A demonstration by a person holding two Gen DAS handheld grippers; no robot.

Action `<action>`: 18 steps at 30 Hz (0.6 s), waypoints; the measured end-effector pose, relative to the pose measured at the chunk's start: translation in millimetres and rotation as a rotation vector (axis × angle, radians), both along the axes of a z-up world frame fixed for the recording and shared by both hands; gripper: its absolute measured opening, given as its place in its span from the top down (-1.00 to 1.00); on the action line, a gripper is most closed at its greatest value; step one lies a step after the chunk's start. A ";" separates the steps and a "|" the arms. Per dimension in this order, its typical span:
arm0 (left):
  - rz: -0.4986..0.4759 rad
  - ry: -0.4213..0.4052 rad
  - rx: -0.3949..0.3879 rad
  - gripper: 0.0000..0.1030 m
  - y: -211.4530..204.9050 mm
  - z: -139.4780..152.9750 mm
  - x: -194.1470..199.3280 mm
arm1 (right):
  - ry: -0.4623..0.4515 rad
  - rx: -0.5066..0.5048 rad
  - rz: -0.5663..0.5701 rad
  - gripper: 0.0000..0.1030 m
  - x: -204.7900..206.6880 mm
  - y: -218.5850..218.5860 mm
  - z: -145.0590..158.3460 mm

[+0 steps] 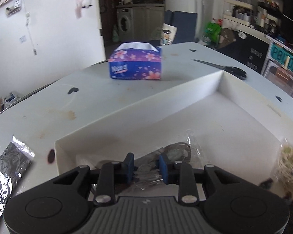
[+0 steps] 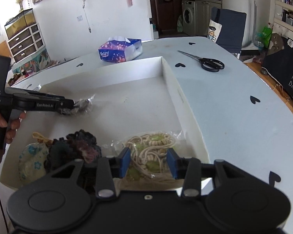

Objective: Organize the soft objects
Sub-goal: 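Carry both clear bags over the white tray and lower them inside, then open both tools and lift them away from the tray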

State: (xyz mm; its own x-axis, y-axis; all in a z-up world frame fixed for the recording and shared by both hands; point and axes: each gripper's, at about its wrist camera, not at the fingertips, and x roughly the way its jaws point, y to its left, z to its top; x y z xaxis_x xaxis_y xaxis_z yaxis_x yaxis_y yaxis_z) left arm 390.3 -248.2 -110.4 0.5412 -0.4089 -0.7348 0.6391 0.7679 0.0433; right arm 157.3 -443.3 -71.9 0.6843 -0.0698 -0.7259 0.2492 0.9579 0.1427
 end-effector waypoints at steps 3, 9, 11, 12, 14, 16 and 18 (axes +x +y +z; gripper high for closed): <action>0.032 -0.022 0.020 0.39 0.2 1.8 6.0 | -0.004 -0.013 0.008 0.15 1.2 0.3 -4.3; 0.058 0.012 -0.057 0.24 16.7 18.3 8.4 | 0.002 -0.026 0.011 0.15 2.9 1.1 -5.0; 0.058 0.008 -0.052 0.18 18.8 23.9 3.2 | 0.004 -0.021 0.005 0.15 2.9 1.0 -3.9; 0.052 0.011 -0.049 0.17 19.0 26.6 0.1 | 0.007 -0.014 -0.002 0.15 3.0 0.6 -2.6; 0.032 0.020 -0.044 0.16 18.8 31.2 -7.6 | 0.010 0.016 -0.022 0.15 2.3 -1.5 1.7; 0.013 0.025 -0.041 0.14 18.5 35.5 -17.3 | -0.007 0.040 -0.029 0.15 -1.5 -2.5 7.6; -0.003 0.029 -0.045 0.09 19.0 39.9 -27.3 | -0.024 0.045 -0.030 0.15 -5.6 -1.1 14.3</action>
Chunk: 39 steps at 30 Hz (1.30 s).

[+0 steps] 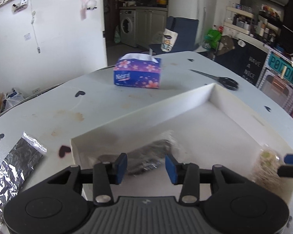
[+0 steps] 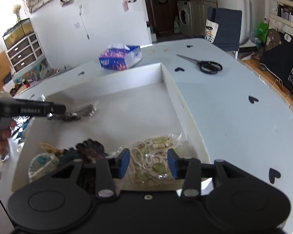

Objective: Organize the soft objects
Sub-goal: 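Open both tools and lift them away from the tray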

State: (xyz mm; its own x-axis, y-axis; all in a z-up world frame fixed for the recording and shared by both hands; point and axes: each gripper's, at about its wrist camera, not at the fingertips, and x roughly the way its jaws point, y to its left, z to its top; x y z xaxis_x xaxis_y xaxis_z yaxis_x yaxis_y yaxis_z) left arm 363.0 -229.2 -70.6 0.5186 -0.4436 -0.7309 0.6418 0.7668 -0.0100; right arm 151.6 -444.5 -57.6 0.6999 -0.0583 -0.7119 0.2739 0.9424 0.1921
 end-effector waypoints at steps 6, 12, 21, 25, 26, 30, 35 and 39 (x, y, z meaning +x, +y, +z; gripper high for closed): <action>-0.027 -0.007 -0.018 -0.01 5.9 16.0 -30.1 | -0.044 -0.023 0.004 0.06 -9.8 8.1 21.0; -0.029 -0.004 -0.026 -0.32 16.5 31.4 -54.9 | -0.077 -0.046 -0.009 -0.21 -20.8 13.9 39.1; -0.034 -0.018 -0.052 -0.93 34.0 47.6 -92.0 | -0.111 -0.112 -0.018 -0.72 -41.2 28.0 56.6; -0.020 -0.008 -0.068 -1.00 43.5 50.1 -103.2 | -0.118 -0.133 -0.028 -0.95 -49.2 33.4 59.8; -0.016 -0.006 -0.071 -1.00 45.7 50.4 -106.0 | -0.121 -0.144 -0.027 -0.98 -51.5 36.2 60.1; -0.014 -0.015 -0.073 -1.00 55.5 50.5 -118.3 | -0.125 -0.180 -0.030 -1.00 -59.5 46.3 59.5; -0.011 -0.013 -0.084 -1.00 67.4 48.3 -131.5 | -0.127 -0.212 -0.039 -1.00 -68.8 56.0 54.4; -0.010 -0.025 -0.083 -1.00 76.9 48.3 -140.7 | -0.133 -0.191 -0.056 -1.00 -74.8 58.7 51.8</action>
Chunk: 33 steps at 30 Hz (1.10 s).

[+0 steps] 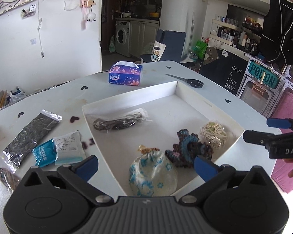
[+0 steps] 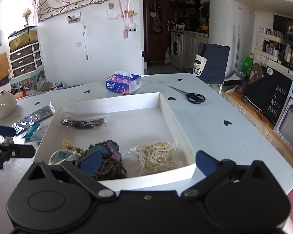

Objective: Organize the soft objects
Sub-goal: 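Open both tools and lift them away from the tray, then reach the left tool to the tan cord bag while the right tool approaches the clear printed packet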

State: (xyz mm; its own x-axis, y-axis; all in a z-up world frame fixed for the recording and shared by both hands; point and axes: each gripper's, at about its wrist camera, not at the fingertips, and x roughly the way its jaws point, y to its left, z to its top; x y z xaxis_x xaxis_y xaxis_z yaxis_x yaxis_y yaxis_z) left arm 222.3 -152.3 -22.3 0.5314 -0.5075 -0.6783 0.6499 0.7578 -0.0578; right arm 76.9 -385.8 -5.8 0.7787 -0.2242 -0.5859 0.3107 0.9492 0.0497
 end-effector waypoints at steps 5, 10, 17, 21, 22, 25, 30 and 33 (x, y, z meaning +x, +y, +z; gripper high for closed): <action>0.029 -0.010 -0.015 -1.00 20.5 1.6 -3.0 | -0.029 0.006 -0.003 -1.00 -3.8 7.3 -2.6; 0.072 -0.027 -0.040 -1.00 45.4 4.7 0.0 | -0.051 -0.010 0.016 -1.00 3.3 20.7 -1.5; 0.172 -0.068 -0.049 -1.00 92.8 10.8 9.6 | -0.061 -0.011 0.090 -1.00 29.7 50.7 2.0; 0.214 -0.113 -0.036 -1.00 120.2 12.9 11.0 | -0.068 -0.003 0.139 -1.00 48.3 70.5 3.4; 0.229 -0.118 -0.030 -1.00 126.4 12.8 11.9 | -0.070 -0.002 0.150 -1.00 52.6 76.0 3.7; 0.268 -0.118 -0.025 -1.00 146.1 11.2 15.4 | -0.074 0.004 0.186 -1.00 65.4 93.1 4.1; 0.340 -0.105 -0.039 -1.00 176.3 3.8 23.3 | -0.079 0.017 0.242 -1.00 86.9 122.3 2.3; 0.386 -0.108 -0.060 -1.00 190.8 -1.7 28.6 | -0.087 0.021 0.258 -1.00 98.8 138.6 0.6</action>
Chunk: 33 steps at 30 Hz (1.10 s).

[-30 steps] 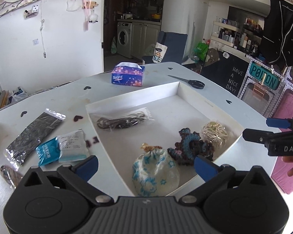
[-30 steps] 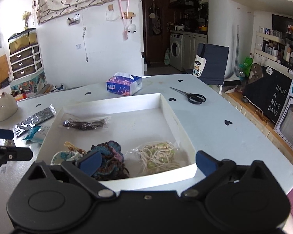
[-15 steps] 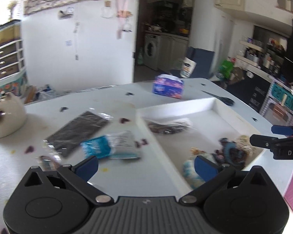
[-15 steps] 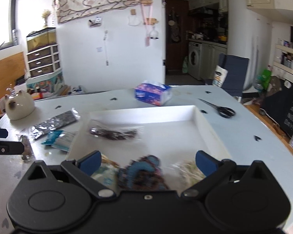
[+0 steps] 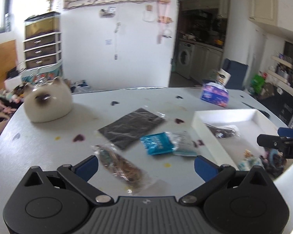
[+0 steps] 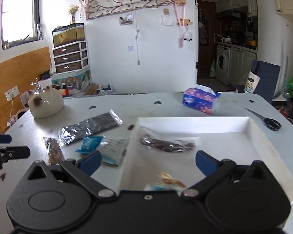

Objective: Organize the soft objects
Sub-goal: 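Reach the left tool to the tan cord bag while the right tool approaches the clear printed packet, then grasp the tan cord bag with the left tool while the right grasps the clear printed packet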

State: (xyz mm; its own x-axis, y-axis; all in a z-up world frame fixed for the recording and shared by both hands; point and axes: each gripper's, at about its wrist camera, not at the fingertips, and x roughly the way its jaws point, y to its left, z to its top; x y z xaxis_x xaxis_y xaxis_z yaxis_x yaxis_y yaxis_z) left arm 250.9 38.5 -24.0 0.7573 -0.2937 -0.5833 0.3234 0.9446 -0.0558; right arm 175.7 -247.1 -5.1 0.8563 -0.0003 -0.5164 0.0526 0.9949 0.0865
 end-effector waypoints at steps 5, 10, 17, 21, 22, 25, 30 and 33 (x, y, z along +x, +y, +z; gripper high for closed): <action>0.079 0.018 -0.056 -0.88 12.1 -13.8 16.9 | 0.006 -0.007 0.026 -1.00 25.5 20.9 -2.7; 0.162 0.086 -0.122 -0.62 12.2 -35.9 43.5 | 0.024 0.048 0.073 -0.74 56.0 30.2 -1.1; 0.314 0.193 -0.149 -0.53 10.1 -65.7 81.7 | 0.136 0.152 0.104 -0.09 103.5 43.0 -9.3; 0.339 0.231 -0.138 -0.20 9.4 -79.9 88.6 | 0.189 0.170 0.095 0.01 127.8 51.4 -19.6; 0.340 0.217 -0.130 -0.07 9.6 -80.2 86.9 | 0.202 0.177 0.092 0.05 133.9 52.8 -22.5; 0.319 0.219 -0.130 0.19 13.8 -80.5 81.8 | 0.239 0.164 0.078 0.18 151.2 58.4 -33.1; 0.263 0.231 -0.153 0.36 25.3 -80.8 66.6 | 0.307 0.054 0.082 0.37 174.3 72.6 -51.8; 0.242 0.228 -0.167 0.39 30.2 -82.2 55.6 | 0.340 0.029 0.082 0.38 181.3 75.8 -63.2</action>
